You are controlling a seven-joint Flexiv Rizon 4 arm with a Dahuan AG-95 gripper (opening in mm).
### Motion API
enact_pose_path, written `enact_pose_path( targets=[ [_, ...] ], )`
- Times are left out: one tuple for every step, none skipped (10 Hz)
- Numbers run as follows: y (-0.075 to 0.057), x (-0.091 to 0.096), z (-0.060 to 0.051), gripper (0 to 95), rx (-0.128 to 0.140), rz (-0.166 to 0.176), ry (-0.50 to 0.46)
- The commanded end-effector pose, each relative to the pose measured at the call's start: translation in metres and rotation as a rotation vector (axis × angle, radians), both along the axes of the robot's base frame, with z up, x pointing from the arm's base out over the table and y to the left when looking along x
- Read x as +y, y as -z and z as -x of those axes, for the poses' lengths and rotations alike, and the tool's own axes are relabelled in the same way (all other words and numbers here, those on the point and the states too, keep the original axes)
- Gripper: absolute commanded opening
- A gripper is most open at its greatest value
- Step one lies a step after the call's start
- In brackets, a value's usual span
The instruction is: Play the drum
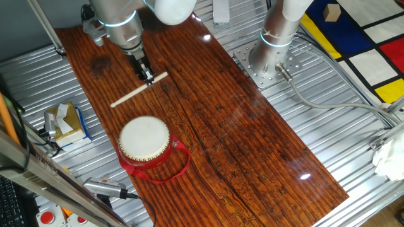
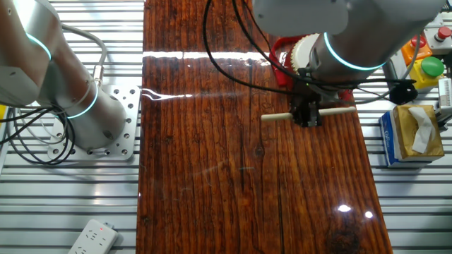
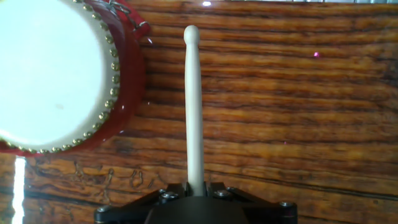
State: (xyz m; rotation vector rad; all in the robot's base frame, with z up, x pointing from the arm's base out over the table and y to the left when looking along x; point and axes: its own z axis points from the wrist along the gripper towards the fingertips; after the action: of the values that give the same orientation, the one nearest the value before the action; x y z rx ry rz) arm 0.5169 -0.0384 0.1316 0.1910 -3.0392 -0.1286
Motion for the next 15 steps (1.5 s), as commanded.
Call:
enact_pose_path(
  targets=[
    [0.004, -0.001, 0.005, 0.0, 0.008, -0.006, 0.001],
    [0.009, 0.0, 0.008, 0.0, 0.011, -0.005, 0.004],
    [0.02, -0.001, 0.013, 0.0, 0.015, -0.003, 0.017],
    [0.034, -0.001, 0.019, 0.0, 0.008, -0.005, 0.014],
    [0.043, 0.0, 0.022, 0.0, -0.001, -0.008, 0.005],
    [0.05, -0.001, 0.023, 0.0, 0.0, -0.008, 0.006],
    [0.057, -0.002, 0.024, 0.0, 0.0, -0.009, 0.008],
    [0.074, -0.002, 0.023, 0.0, -0.011, -0.019, 0.012],
    [0.082, -0.001, 0.023, 0.0, -0.018, -0.025, 0.019],
    [0.092, -0.001, 0.022, 0.0, -0.02, -0.028, 0.029],
    [0.097, -0.001, 0.021, 0.0, -0.022, -0.033, 0.031],
    [0.099, -0.001, 0.021, 0.0, -0.023, -0.035, 0.025],
    [0.102, -0.001, 0.021, 0.0, -0.022, -0.036, 0.025],
    [0.103, 0.0, 0.021, 0.0, -0.02, -0.037, 0.026],
    [0.107, 0.0, 0.021, 0.0, -0.018, -0.044, 0.029]
  ],
)
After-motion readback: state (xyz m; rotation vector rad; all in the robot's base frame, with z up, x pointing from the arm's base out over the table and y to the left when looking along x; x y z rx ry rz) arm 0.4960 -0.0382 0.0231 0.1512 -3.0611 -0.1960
